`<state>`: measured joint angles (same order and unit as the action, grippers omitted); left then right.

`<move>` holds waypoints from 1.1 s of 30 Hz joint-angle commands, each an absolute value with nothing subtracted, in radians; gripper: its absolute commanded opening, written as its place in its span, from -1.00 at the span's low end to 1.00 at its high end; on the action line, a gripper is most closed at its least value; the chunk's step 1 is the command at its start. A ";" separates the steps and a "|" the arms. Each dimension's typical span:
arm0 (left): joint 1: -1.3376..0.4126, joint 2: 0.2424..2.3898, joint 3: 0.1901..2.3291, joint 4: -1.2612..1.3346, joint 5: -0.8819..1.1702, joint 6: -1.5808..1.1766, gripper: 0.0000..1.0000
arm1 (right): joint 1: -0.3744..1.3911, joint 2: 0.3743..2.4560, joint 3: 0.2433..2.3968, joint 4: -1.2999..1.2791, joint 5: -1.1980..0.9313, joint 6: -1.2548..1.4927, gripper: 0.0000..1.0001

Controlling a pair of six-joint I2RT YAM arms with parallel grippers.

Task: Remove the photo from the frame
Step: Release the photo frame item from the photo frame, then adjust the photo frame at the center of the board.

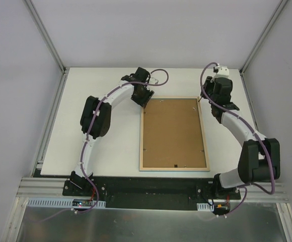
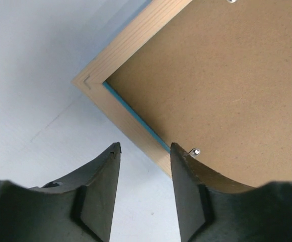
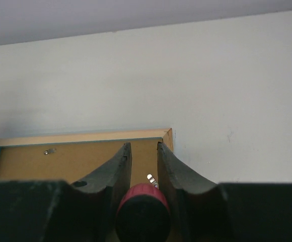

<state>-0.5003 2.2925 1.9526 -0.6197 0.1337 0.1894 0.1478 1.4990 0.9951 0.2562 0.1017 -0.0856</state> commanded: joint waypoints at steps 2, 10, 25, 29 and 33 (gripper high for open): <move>-0.482 2.148 1.905 -0.629 0.170 0.189 -0.06 | 0.137 1.315 0.965 0.226 -0.075 -0.187 -0.99; -0.482 2.051 1.715 -0.611 0.179 0.140 0.14 | 0.135 1.037 0.821 0.057 -0.146 -0.345 -0.98; -0.480 1.872 1.505 -0.583 0.345 0.233 0.22 | 0.133 0.690 0.684 -0.172 -0.282 -0.437 -0.99; -0.480 1.879 1.488 -0.565 0.284 0.206 0.22 | 0.127 0.692 0.680 -0.155 -0.307 -0.442 -0.99; -0.480 1.913 1.483 -0.552 0.291 0.155 0.22 | 0.121 0.695 0.657 -0.140 -0.344 -0.454 -0.99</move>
